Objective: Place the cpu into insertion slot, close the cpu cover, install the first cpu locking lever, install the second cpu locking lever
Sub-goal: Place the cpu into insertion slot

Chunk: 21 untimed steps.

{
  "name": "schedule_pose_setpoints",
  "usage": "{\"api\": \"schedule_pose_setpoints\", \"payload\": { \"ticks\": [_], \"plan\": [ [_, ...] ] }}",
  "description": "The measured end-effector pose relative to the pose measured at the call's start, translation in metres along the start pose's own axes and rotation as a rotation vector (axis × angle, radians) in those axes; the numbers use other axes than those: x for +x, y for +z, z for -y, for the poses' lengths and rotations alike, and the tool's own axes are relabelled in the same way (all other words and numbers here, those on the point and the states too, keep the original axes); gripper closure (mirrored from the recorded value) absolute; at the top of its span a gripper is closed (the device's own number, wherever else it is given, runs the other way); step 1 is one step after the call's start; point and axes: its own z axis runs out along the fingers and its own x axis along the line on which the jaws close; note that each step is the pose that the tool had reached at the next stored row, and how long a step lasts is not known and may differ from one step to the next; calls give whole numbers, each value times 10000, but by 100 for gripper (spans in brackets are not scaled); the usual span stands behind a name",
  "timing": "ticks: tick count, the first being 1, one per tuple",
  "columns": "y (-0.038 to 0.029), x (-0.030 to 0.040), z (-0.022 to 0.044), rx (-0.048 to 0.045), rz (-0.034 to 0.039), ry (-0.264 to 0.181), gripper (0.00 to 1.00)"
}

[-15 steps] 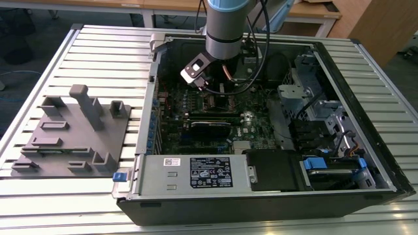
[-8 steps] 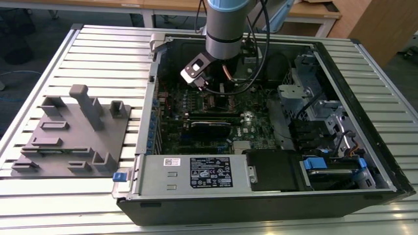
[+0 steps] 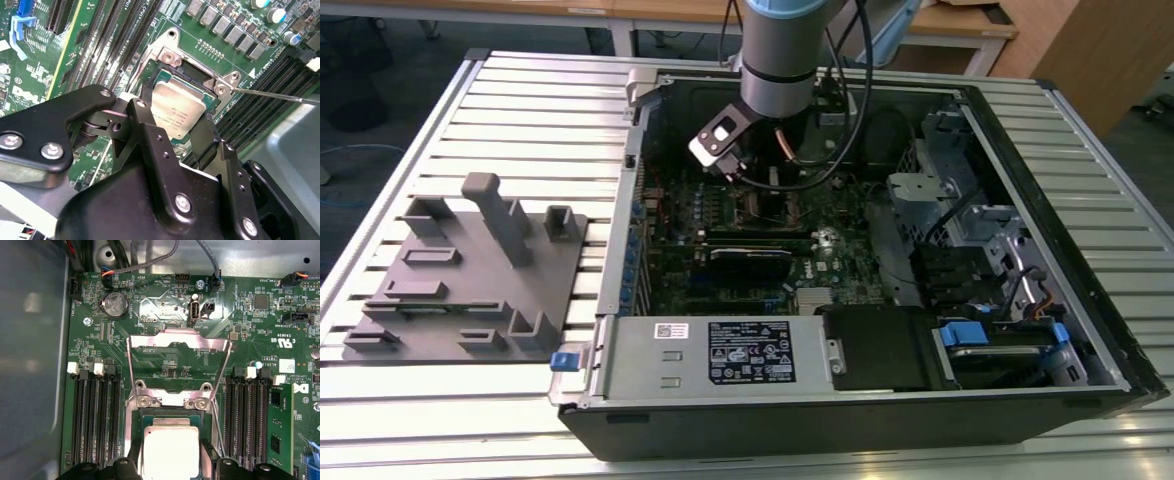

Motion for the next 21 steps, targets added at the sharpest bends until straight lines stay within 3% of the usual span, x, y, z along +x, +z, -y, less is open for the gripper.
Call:
{"api": "schedule_pose_setpoints", "payload": {
  "ticks": [4,21],
  "plan": [
    [0,-1,-6,0,5,187,46],
    [35,-1,-6,-6,4,273,46]
  ]
}}
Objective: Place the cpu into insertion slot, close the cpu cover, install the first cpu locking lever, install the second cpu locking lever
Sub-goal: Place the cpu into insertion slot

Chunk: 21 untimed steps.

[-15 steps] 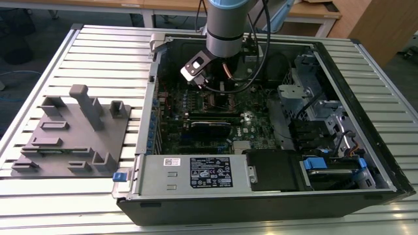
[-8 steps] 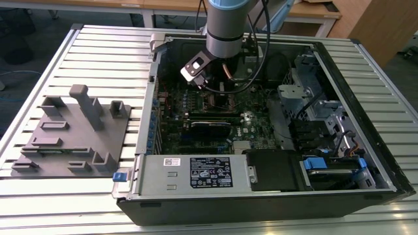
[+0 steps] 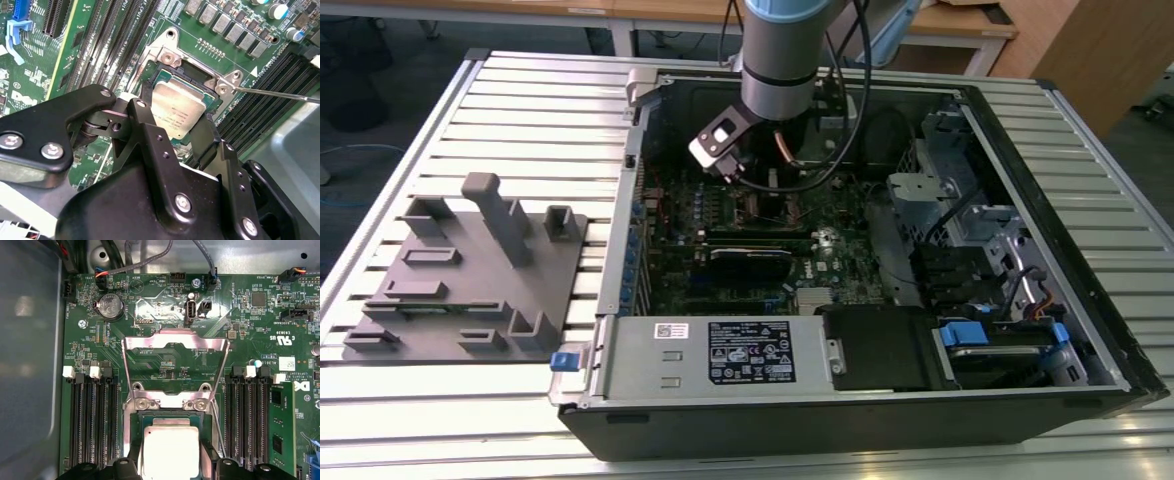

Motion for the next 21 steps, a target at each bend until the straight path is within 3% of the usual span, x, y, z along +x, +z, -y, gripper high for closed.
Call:
{"api": "schedule_pose_setpoints", "payload": {
  "ticks": [21],
  "plan": [
    [20,-1,1,3,4,0,46]
  ]
}}
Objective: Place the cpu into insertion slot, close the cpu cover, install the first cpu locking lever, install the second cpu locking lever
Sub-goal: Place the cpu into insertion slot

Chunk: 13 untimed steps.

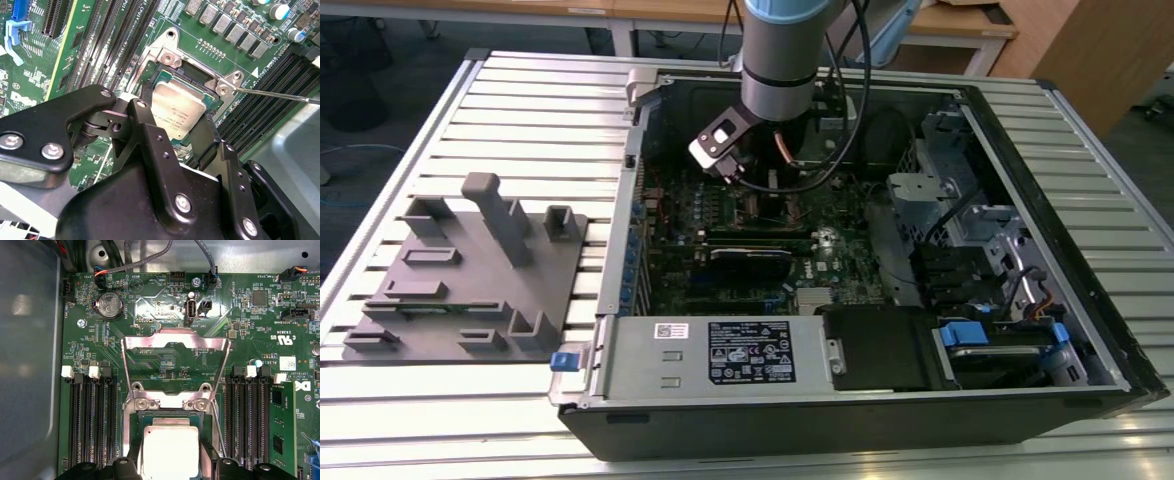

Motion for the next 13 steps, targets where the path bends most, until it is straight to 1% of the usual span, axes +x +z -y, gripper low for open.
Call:
{"api": "schedule_pose_setpoints", "payload": {
  "ticks": [6,7,13],
  "plan": [
    [5,1,-1,-6,-9,0,45],
    [4,1,-1,-5,-8,0,39],
    [-14,0,0,0,0,0,39]
  ]
}}
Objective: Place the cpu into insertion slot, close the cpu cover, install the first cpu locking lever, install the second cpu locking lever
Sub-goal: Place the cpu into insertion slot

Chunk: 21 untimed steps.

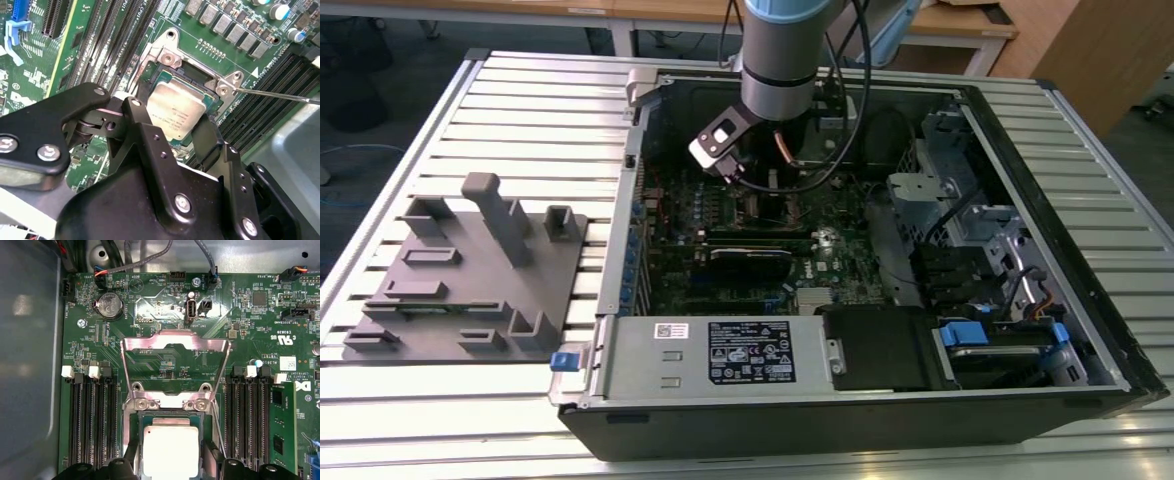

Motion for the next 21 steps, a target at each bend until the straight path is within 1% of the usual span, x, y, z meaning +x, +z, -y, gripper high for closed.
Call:
{"api": "schedule_pose_setpoints", "payload": {
  "ticks": [2,9,20,21],
  "plan": [
    [-21,1,-1,2,-1,1,39],
    [-128,4,-5,6,-1,1,39],
    [-141,4,-5,6,-1,0,40],
    [-142,4,-5,6,-1,0,47]
  ]
}}
